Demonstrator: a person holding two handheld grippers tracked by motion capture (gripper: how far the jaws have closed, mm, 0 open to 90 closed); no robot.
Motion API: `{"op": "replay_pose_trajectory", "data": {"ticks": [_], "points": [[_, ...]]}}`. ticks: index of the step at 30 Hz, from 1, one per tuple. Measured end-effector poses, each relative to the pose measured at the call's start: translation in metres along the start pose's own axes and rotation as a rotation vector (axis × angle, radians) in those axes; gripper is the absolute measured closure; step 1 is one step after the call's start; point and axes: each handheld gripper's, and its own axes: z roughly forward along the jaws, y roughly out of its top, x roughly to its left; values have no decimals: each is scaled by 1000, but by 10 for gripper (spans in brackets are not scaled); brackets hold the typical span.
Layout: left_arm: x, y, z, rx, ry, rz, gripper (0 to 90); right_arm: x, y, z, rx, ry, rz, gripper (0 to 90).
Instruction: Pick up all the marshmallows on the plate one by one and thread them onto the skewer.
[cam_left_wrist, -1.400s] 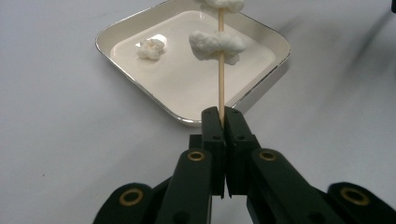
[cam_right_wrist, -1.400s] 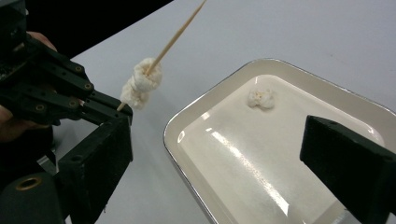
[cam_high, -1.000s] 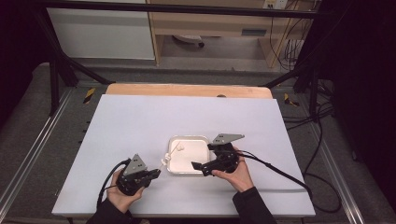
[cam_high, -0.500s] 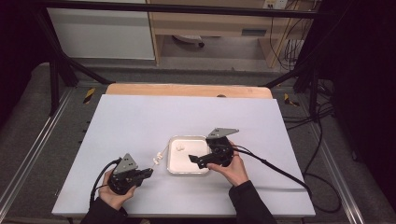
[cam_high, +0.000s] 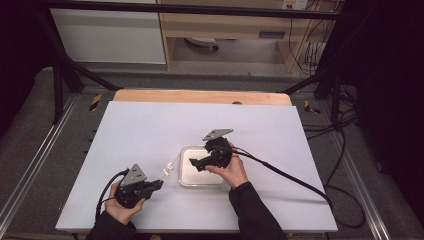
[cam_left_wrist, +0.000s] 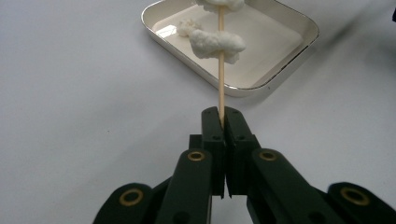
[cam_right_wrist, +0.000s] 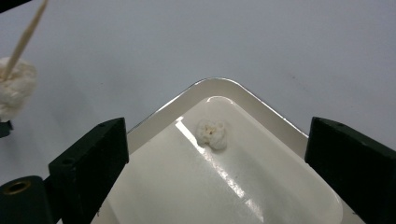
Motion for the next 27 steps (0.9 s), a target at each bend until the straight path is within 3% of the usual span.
{"op": "replay_pose_trajectory", "data": {"ticks": [8,10,21,27], "points": [[1,0,0,2,0,-2,884,-2,6,23,38,-11,-31,167],[1,0,0,1,0,-3,884,-3,6,28,40,-5,-17,194],[1,0,3,7,-2,-2,883,-6,3,44,80,-1,-69,335],[1,0,2,7,-3,-1,884,-5,1,51,96,0,-74,438]]}}
